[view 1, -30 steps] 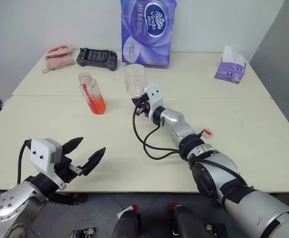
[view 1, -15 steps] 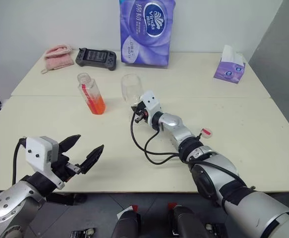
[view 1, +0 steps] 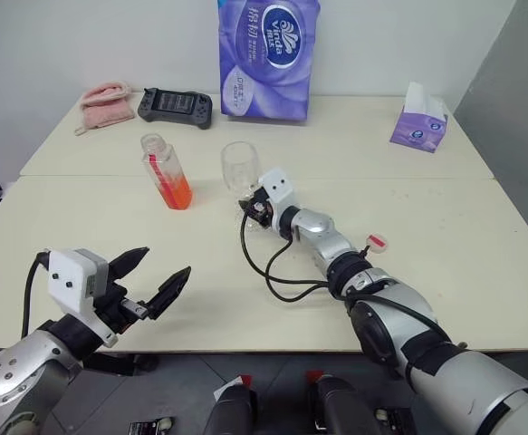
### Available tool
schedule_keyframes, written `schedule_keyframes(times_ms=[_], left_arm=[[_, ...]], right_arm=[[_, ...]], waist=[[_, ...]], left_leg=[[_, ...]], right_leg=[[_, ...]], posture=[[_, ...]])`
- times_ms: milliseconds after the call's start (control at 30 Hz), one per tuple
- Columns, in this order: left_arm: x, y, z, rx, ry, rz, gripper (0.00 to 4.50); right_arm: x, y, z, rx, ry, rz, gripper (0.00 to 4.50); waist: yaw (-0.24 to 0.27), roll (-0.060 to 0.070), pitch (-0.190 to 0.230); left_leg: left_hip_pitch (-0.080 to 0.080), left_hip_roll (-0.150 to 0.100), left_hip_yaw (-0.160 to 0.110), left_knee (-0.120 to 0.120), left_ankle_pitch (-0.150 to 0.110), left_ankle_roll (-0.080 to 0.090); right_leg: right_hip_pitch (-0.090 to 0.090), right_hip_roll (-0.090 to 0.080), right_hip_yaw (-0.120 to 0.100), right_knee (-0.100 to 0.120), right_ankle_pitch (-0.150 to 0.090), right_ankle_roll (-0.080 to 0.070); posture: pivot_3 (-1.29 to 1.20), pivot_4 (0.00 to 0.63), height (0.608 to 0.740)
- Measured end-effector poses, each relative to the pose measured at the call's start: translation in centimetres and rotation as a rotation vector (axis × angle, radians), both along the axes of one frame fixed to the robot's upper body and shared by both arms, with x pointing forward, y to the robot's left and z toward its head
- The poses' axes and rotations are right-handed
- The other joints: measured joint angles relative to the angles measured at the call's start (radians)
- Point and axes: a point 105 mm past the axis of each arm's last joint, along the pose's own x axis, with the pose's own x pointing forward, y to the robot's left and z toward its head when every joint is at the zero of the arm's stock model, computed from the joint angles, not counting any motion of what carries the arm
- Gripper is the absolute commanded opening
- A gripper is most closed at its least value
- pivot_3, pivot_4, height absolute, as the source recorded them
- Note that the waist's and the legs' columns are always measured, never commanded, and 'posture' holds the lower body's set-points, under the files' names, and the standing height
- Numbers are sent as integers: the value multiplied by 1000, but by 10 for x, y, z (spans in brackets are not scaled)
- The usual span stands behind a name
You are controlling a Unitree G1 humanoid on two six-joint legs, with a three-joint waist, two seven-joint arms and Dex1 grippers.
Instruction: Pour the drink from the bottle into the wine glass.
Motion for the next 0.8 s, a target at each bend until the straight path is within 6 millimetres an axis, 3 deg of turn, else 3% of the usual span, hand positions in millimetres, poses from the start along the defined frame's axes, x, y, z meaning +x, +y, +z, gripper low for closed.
schedule_keyframes(times_ms=[100, 267, 433, 567, 633, 700, 800], left_arm=[[2, 3, -2, -3, 11, 3, 4500], [6, 3, 2, 0, -7, -13, 4500], [11, 5, 1, -9, -8, -8, 4500], [23, 24, -3, -22, -29, 85, 4500], [29, 41, -12, -20, -11, 162, 4500], [34, 51, -14, -13, -15, 202, 4500], [46, 60, -7, -10, -65, 238, 4500]], right_arm=[[0, 0, 0, -1, 0, 1, 4449], [-1, -1, -4, -2, 8, -1, 4449], [-4, -12, -19, -6, 41, 12, 4449], [-8, -48, -27, -16, -10, 47, 4449], [-16, -77, -29, -17, -33, 73, 4449], [-28, -95, -27, -43, -50, 115, 4449], [-51, -109, -1, -26, -76, 191, 4449]], waist=[[0, 0, 0], [0, 0, 0], [1, 0, 0], [8, 0, 0], [7, 0, 0], [5, 0, 0], [1, 0, 0]], left_leg=[[0, 0, 0, 0, 0, 0], [0, 0, 0, 0, 0, 0], [0, 0, 0, 0, 0, 0], [0, -1, -1, 0, 0, 0], [0, -1, -1, 1, 0, 0], [-1, 0, -1, 1, 0, 0], [0, 1, -1, 0, 0, 0]], right_leg=[[0, 0, 0, 0, 0, 0], [0, 0, 0, 0, 0, 0], [0, 0, 0, 0, 0, 0], [1, 0, -1, -1, 0, 0], [1, 0, 0, -1, 0, 0], [1, -1, 0, 0, 0, 0], [1, 0, 0, 0, 0, 0]], posture=[[0, 150, 740], [0, 150, 740], [0, 150, 740], [0, 150, 740], [0, 150, 740], [0, 150, 740], [0, 150, 740]])
